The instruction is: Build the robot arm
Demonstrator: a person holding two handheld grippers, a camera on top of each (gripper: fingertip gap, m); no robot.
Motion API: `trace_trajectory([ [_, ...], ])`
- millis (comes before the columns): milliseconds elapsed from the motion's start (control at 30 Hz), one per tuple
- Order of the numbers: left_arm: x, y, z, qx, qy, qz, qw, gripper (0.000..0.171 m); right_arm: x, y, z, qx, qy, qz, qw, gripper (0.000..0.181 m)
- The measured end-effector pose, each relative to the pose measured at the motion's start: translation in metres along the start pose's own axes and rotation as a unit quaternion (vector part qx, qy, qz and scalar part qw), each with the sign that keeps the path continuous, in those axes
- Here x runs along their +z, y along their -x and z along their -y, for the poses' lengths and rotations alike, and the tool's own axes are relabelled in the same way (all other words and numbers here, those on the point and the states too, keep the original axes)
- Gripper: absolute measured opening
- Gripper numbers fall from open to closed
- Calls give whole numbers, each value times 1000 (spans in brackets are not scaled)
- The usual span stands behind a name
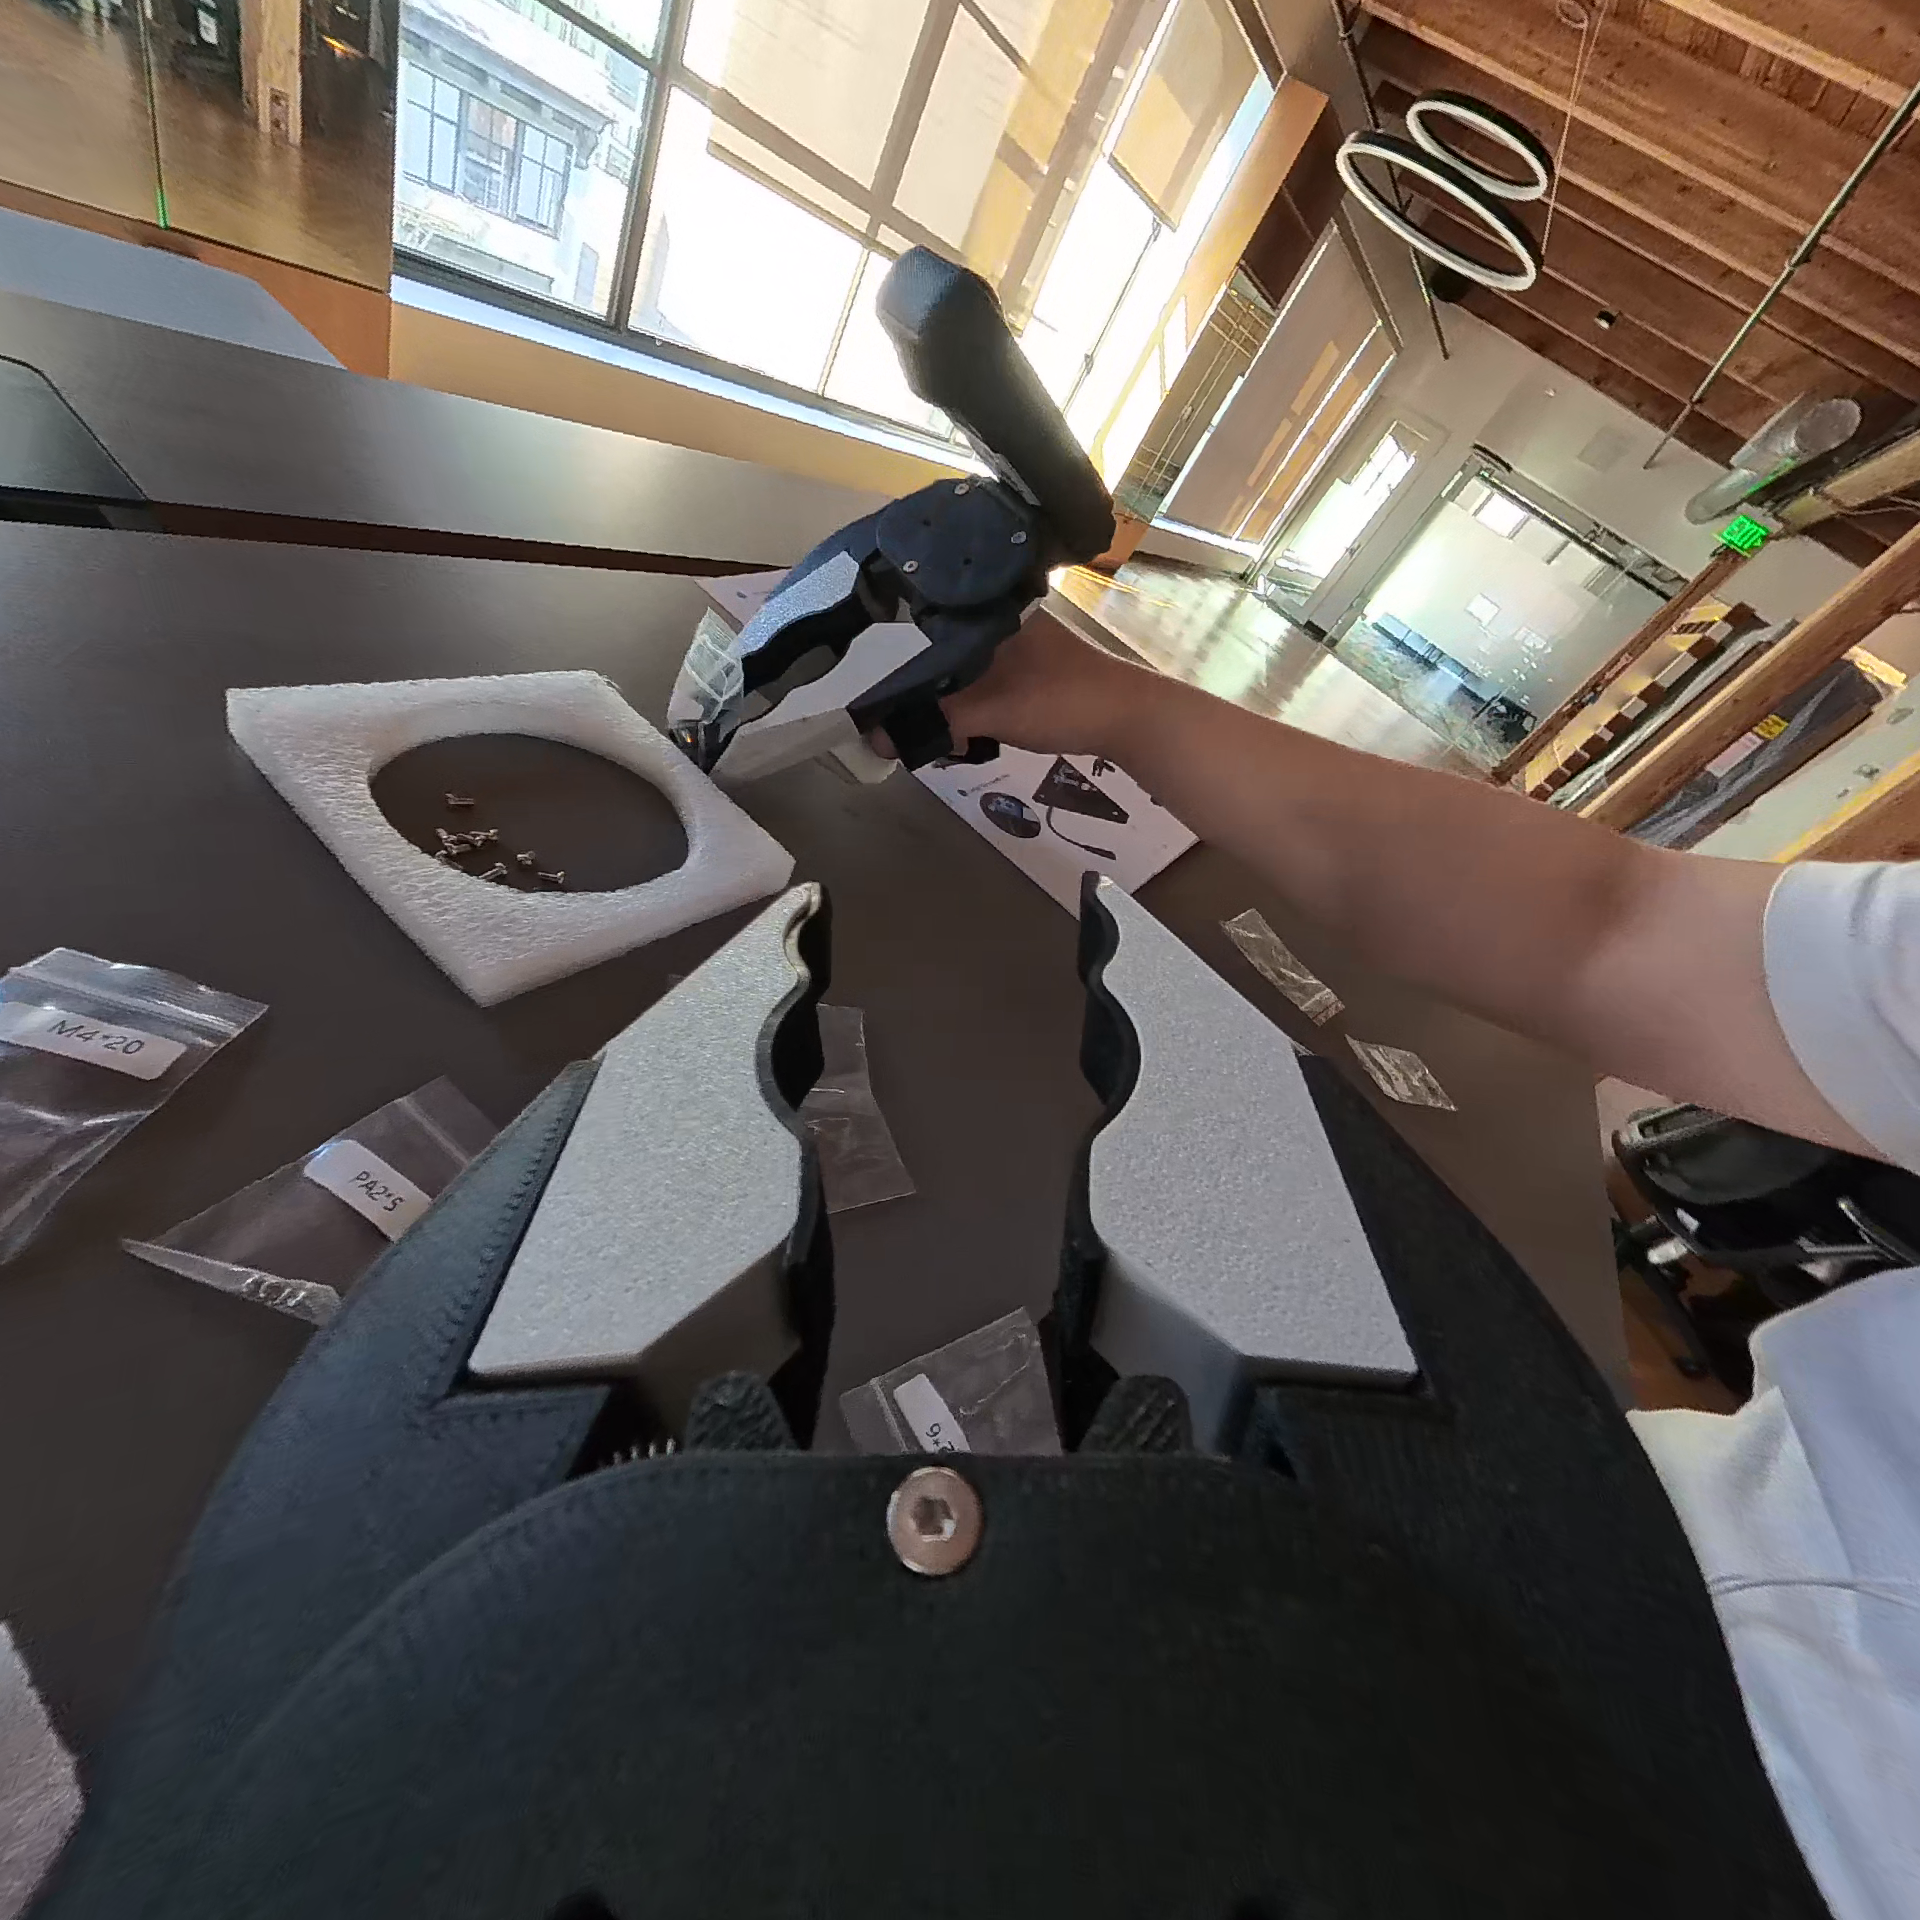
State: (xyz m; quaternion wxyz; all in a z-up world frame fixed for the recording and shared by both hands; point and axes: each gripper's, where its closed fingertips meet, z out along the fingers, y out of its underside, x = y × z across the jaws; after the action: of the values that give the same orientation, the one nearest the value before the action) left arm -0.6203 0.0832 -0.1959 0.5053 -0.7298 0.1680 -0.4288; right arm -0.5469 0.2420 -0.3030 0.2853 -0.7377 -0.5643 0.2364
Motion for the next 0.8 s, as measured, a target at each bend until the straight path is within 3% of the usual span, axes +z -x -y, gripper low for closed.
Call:
trace_trajectory([
  [133,2,-4,-2,-3,3,-8,1000,46,-12,0,-8,-15,28,-36,999,24],
  [300,4,-8,-4,-7,10,-10,1000,46,-29,-5,-25,-37,156,-101,982,25],
  [533,8,6,-14,46,46,49,997,47,-42,11,-22,-13,195,-95,976,24],
  [800,10,3,-17,67,57,63,994,47,-40,27,-4,-74,311,-84,944,24],
])
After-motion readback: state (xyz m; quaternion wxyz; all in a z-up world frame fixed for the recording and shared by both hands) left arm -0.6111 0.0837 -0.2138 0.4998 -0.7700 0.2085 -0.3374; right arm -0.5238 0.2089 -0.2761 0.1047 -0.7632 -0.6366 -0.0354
